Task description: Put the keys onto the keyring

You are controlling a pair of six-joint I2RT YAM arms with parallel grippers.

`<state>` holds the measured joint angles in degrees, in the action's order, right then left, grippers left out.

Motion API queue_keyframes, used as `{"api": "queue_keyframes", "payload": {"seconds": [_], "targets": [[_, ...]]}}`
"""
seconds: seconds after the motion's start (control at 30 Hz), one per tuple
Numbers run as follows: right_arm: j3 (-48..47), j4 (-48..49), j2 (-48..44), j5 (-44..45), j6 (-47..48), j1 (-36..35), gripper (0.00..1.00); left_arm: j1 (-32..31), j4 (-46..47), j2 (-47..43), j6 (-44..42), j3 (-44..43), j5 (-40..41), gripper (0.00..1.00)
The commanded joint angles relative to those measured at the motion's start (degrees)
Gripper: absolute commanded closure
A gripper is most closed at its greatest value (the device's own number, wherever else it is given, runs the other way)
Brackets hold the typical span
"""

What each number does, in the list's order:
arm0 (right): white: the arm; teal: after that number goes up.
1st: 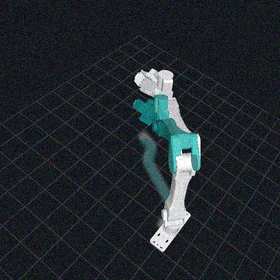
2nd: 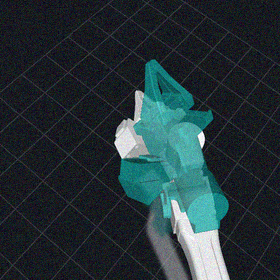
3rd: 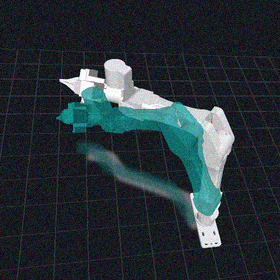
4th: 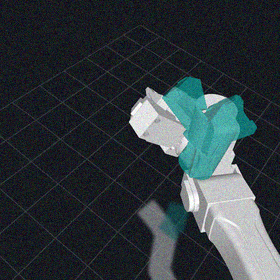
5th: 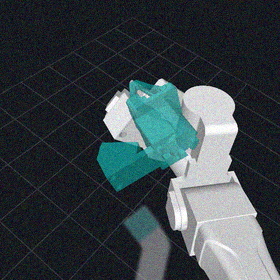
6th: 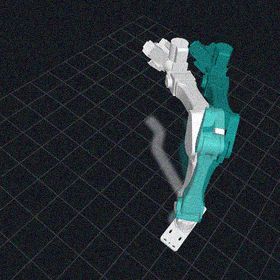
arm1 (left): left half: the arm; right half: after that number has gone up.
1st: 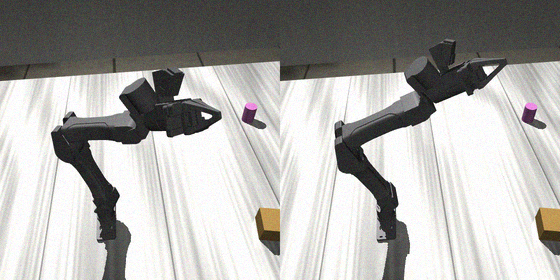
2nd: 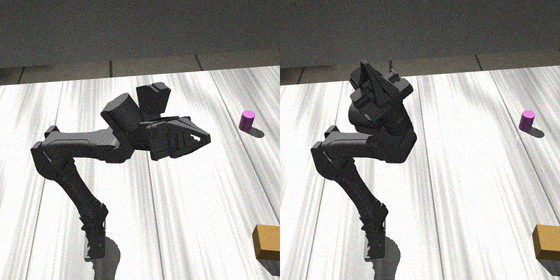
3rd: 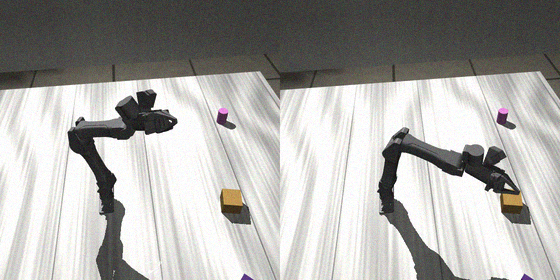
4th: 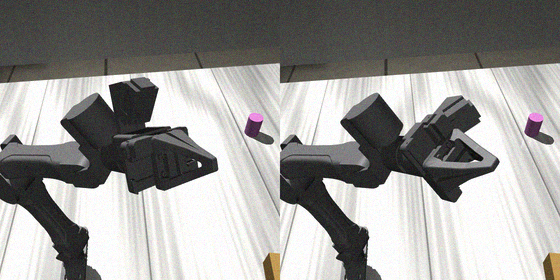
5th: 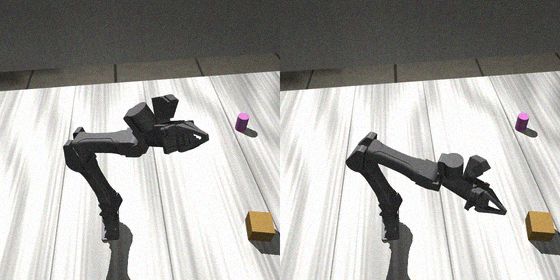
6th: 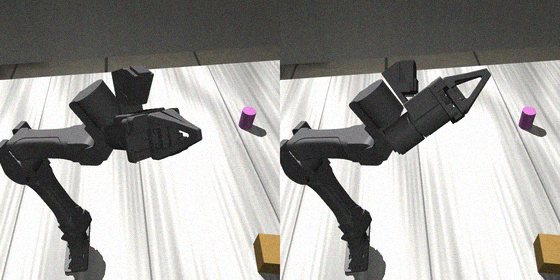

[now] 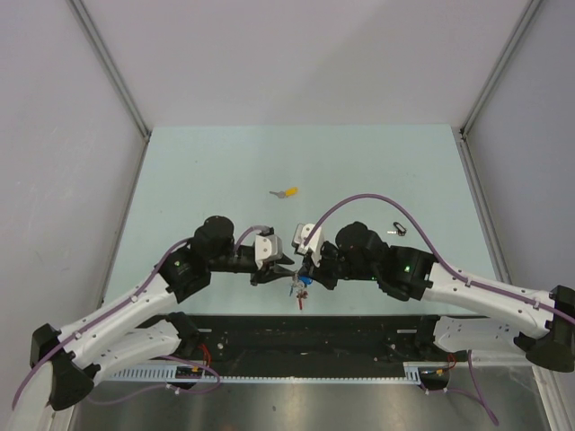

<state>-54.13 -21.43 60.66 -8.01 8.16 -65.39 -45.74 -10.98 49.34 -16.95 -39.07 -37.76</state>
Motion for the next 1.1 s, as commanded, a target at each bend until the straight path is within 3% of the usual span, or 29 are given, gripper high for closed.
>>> {"api": "queue_keyframes", "payload": {"seconds": [0.0, 0.37, 0.7, 1.07], "targets": [[-3.0, 4.3, -0.7, 0.9, -0.3, -0.4, 1.00, -0.4, 0.5, -1.7, 0.0, 1.5, -1.4, 0.64], [-3.1, 5.0, 0.2, 1.5, -0.4, -0.6, 1.00, -0.3, 2.1, -3.6, 1.0, 2.7, -0.9, 0.61], [-3.0, 6.0, 0.4, 2.3, -0.6, -0.9, 1.00, -0.7, 2.3, -2.8, 1.2, 3.2, 1.4, 0.72], [-3.1, 6.5, -0.5, 3.5, -1.1, -1.8, 1.00, -1.6, 1.7, -2.1, 1.0, 3.4, 3.5, 0.73]]}}
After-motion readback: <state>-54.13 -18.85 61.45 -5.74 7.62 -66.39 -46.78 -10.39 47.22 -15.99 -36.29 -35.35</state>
